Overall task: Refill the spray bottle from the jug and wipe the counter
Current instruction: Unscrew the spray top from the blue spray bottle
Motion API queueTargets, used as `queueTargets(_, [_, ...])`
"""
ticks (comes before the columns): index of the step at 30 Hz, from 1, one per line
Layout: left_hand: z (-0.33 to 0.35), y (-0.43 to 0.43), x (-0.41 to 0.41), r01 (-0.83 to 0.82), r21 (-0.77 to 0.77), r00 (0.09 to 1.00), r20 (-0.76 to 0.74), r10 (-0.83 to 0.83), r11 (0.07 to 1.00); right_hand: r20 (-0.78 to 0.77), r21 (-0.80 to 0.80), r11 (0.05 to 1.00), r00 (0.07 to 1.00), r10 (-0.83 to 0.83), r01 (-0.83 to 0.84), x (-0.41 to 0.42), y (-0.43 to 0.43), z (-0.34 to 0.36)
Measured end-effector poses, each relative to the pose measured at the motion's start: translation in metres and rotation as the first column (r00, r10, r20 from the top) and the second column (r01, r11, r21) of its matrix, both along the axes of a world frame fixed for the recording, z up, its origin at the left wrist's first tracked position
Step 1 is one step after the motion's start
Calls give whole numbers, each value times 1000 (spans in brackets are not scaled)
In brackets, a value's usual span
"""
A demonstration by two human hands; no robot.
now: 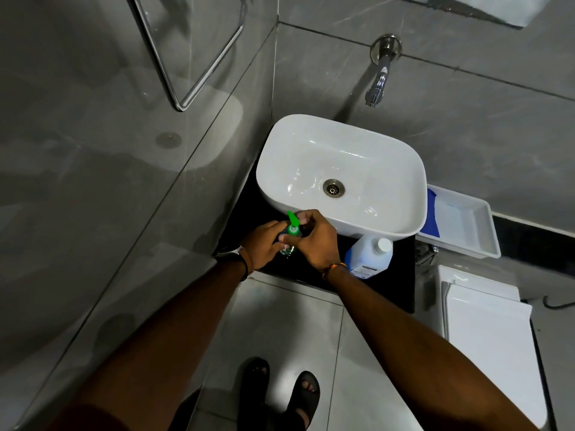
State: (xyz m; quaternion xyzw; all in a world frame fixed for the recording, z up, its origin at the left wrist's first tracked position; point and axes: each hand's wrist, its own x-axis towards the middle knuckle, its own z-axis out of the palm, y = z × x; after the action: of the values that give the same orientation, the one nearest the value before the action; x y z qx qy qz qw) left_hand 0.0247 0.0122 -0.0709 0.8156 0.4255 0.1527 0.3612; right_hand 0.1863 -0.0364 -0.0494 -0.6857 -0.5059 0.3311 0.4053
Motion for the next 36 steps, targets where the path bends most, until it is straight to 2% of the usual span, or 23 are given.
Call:
queueTargets(3, [-1, 0, 0, -21, -9, 1000, -1, 21, 1000, 42, -17, 1000, 999, 18, -17, 1, 3, 0])
queueTargets(7, [1, 1, 0, -38, -21, 999, 7, 38, 999, 19, -3, 996, 996, 89, -89, 2, 1, 0])
queueTargets(10, [1, -1, 0, -23, -11, 1000, 6, 23, 1000, 80, -11, 998, 995, 58, -57, 0, -2, -3])
queueTargets(16, [2, -1, -1, -13, 5, 1000, -15, 13, 1000, 55, 1, 996, 994, 93, -93, 2, -3, -5])
queueTargets(21, [1, -3, 2, -9, 9, 1000, -20, 9, 1000, 61, 26, 999, 998, -32, 31, -3, -5, -9])
queueTargets(26, [2, 0, 1, -11, -10, 1000, -30, 11, 1000, 42, 55, 998, 999, 32, -34, -1, -5, -8])
queueTargets(31, [2, 1, 2, -8, -31, 1000, -24, 7, 1000, 35, 18, 998, 997, -68, 67, -4, -4, -14])
queueTargets(36, [4, 2, 0, 15, -27, 1000, -24, -16, 1000, -16, 62, 996, 998, -63, 64, -1, -2, -10])
